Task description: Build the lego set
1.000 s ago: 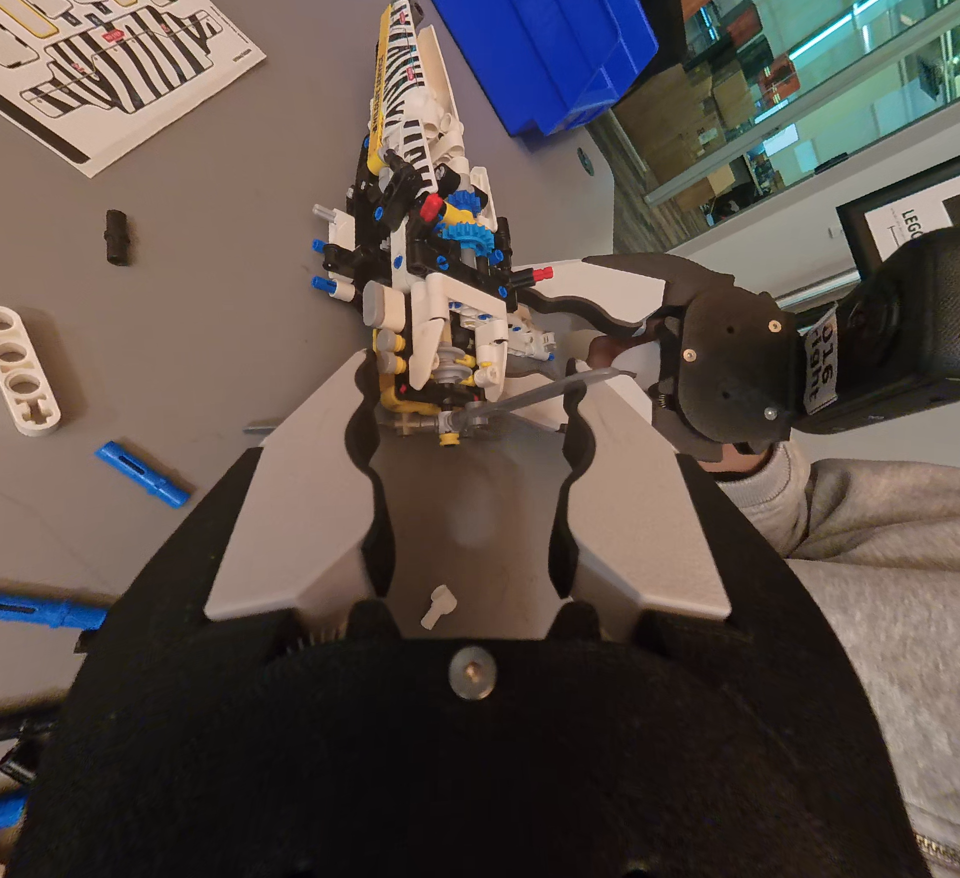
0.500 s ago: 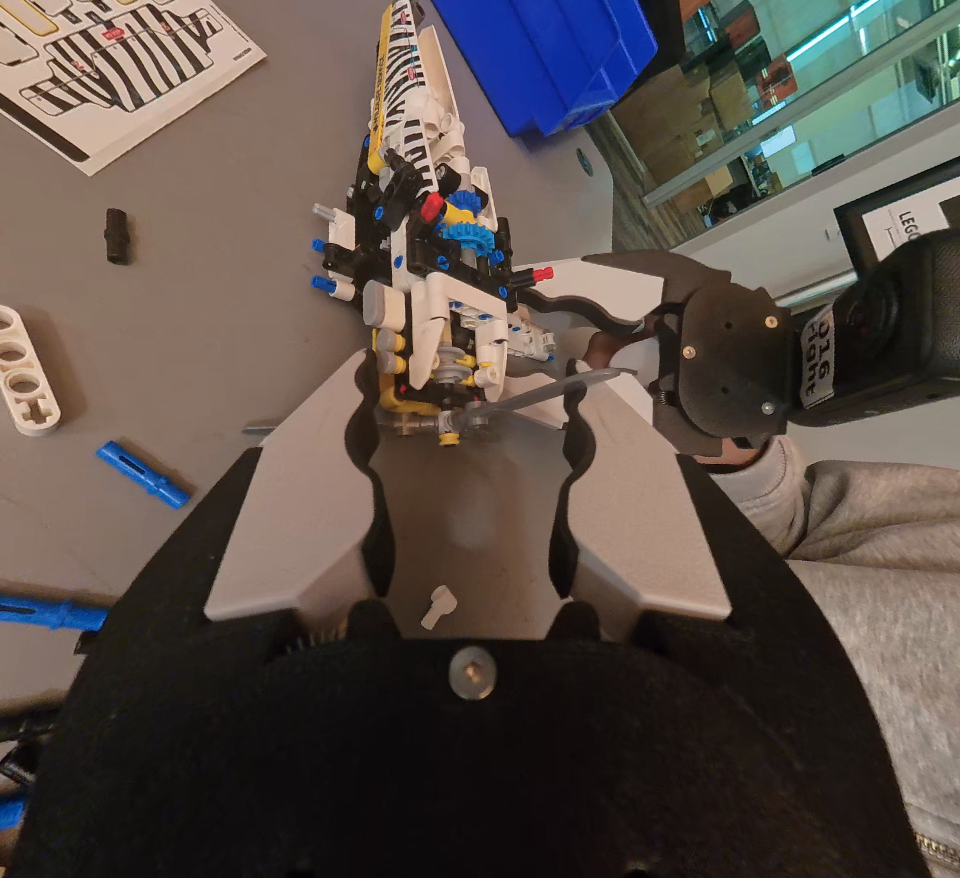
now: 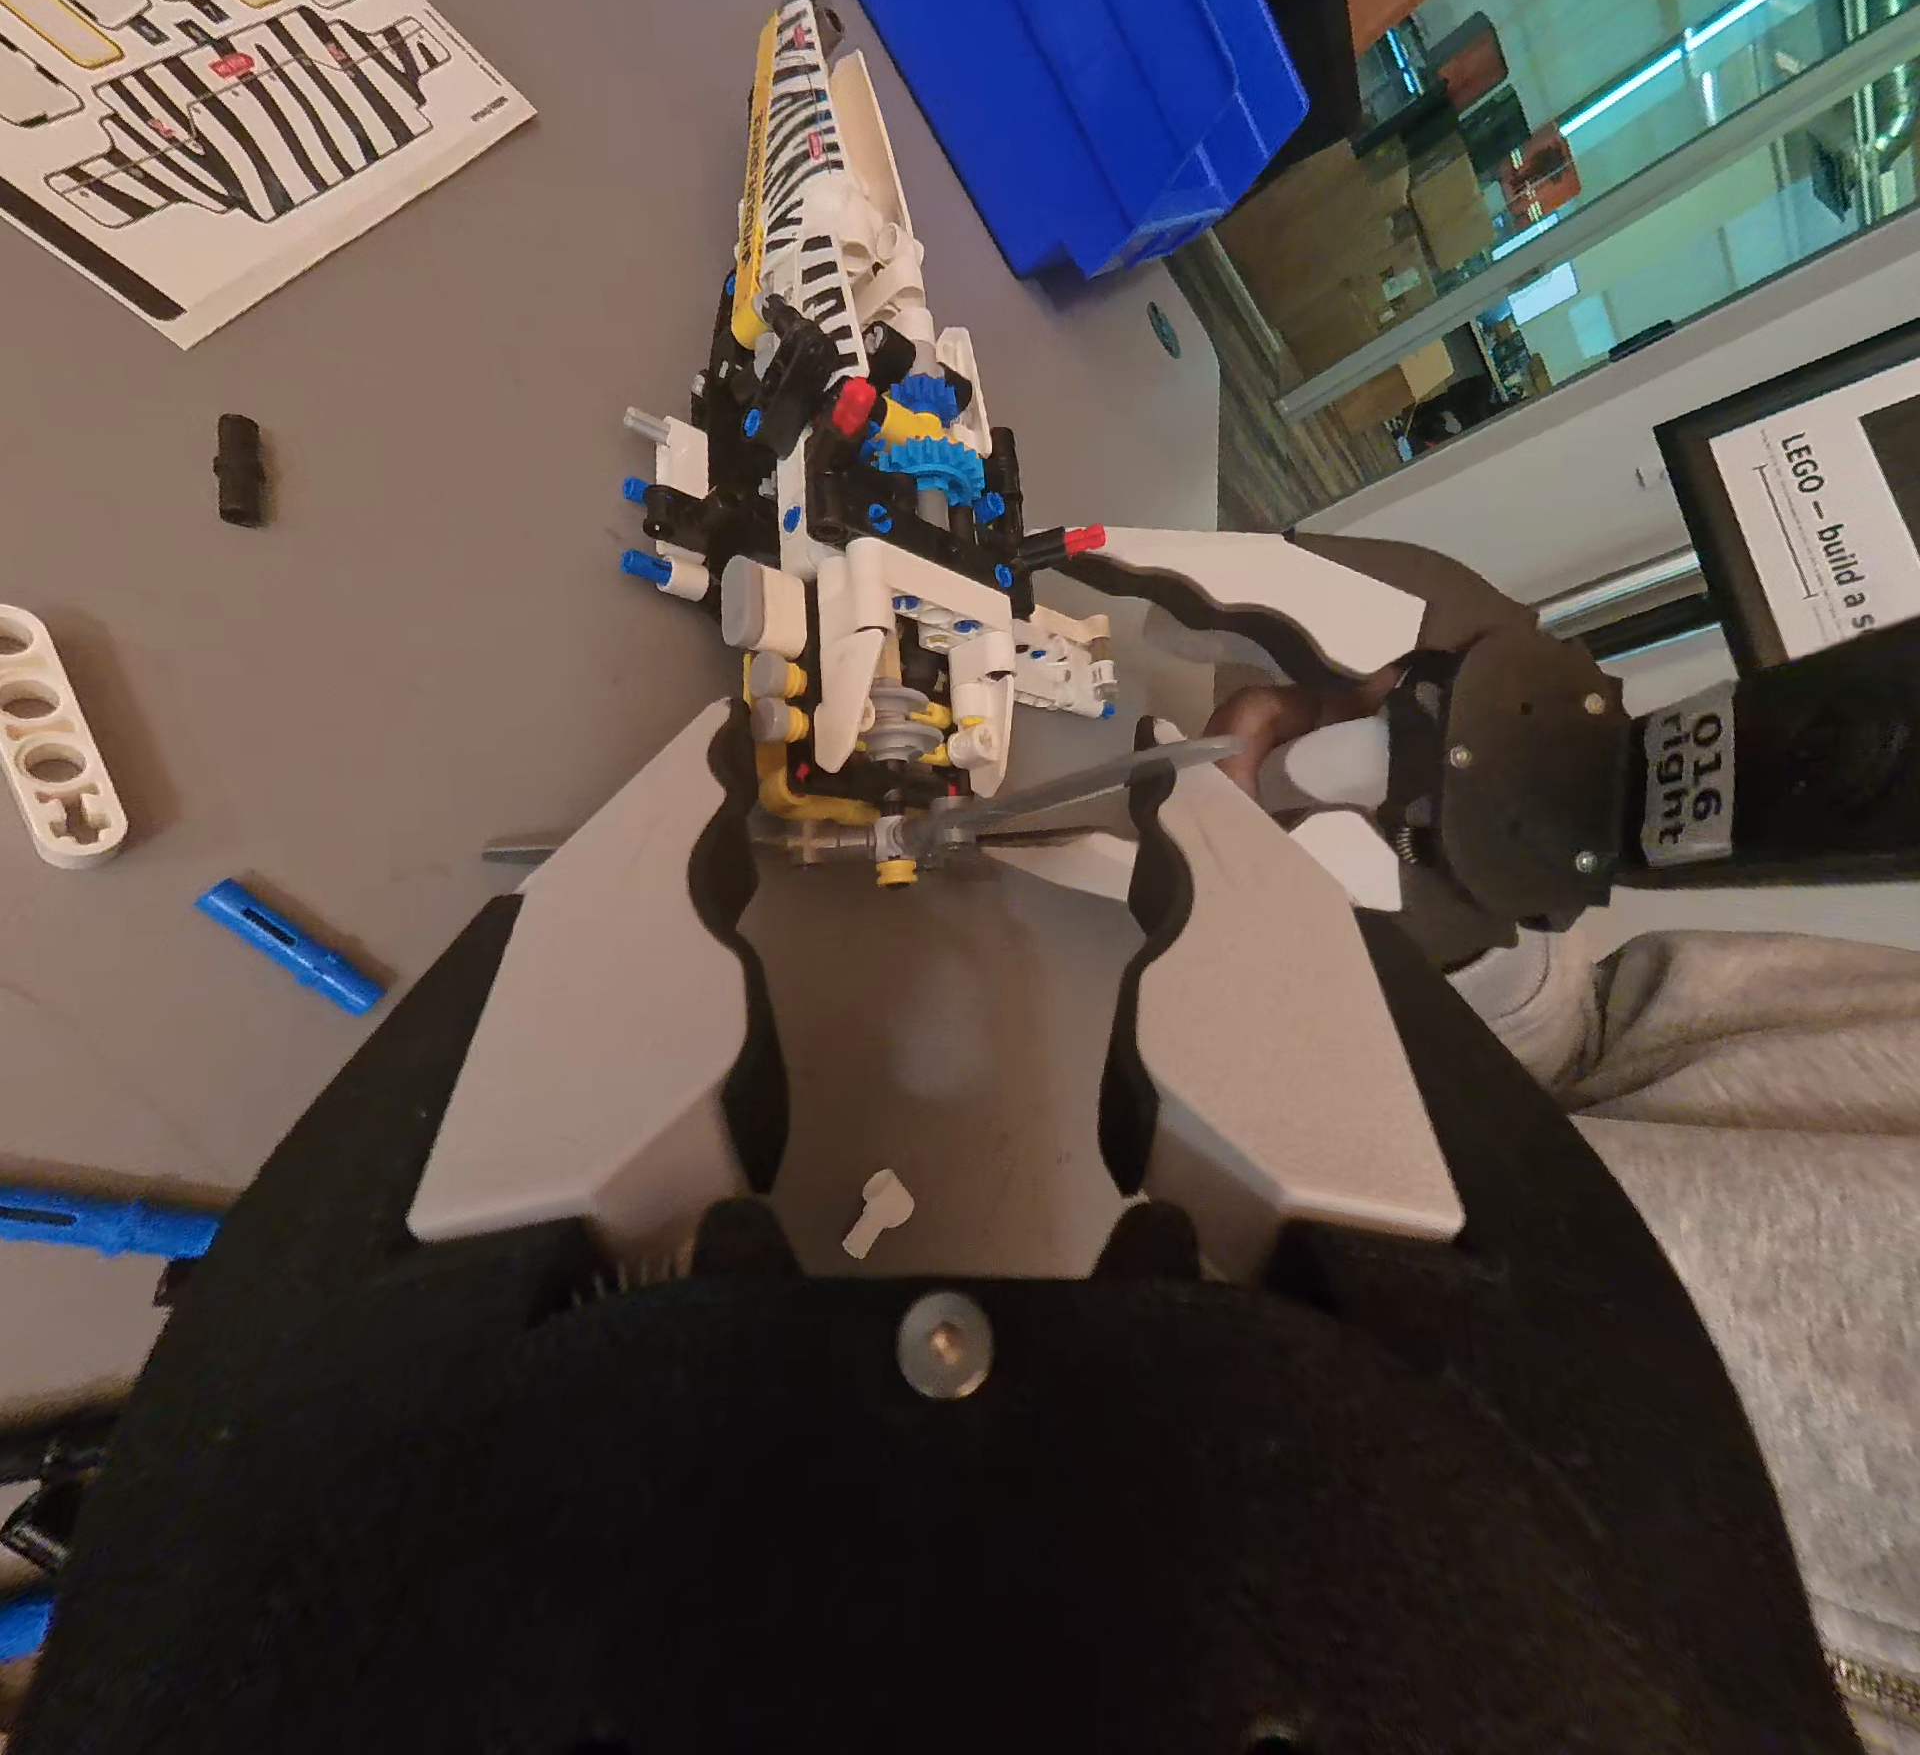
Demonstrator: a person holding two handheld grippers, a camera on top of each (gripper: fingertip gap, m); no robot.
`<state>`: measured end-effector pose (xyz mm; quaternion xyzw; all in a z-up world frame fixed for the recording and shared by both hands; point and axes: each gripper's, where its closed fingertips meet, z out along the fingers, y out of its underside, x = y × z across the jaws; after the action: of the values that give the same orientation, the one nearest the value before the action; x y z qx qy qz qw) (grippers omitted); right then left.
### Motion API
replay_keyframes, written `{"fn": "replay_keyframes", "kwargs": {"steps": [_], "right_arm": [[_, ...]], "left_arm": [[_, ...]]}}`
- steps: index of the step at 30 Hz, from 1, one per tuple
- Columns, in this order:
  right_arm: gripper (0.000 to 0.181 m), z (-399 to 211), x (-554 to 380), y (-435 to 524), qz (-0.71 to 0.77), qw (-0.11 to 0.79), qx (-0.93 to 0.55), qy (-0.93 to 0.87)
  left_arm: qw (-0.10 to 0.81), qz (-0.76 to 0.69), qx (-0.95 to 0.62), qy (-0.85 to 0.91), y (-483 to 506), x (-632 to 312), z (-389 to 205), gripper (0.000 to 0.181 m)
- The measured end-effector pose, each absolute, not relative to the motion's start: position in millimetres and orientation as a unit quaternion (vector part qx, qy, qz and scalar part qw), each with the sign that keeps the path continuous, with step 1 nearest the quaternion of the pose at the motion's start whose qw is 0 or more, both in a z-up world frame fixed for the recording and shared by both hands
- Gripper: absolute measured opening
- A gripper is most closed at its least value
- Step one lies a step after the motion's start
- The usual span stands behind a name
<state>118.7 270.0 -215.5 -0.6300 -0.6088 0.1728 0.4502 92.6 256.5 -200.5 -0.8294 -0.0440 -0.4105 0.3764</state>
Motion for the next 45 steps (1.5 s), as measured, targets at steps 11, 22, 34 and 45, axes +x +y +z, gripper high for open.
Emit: {"fn": "replay_keyframes", "kwargs": {"steps": [11,22,34,45], "right_arm": [[0.086,-201,121,265,0.248,0.432,-0.633,-0.592],[0.085,-224,119,283,0.264,0.345,-0.653,-0.620],[0.068,-229,112,281,0.331,0.281,-0.629,-0.644],[0.050,-232,111,286,0.328,0.289,-0.627,-0.644]], "left_arm": [[0.376,-0.411,-0.829,-0.044,256,93,-201,0.071],[0.376,-0.411,-0.829,-0.044,256,93,-201,0.071],[0.375,-0.412,-0.829,-0.046,256,92,-201,0.071],[0.375,-0.415,-0.828,-0.048,256,92,-201,0.071]]}}
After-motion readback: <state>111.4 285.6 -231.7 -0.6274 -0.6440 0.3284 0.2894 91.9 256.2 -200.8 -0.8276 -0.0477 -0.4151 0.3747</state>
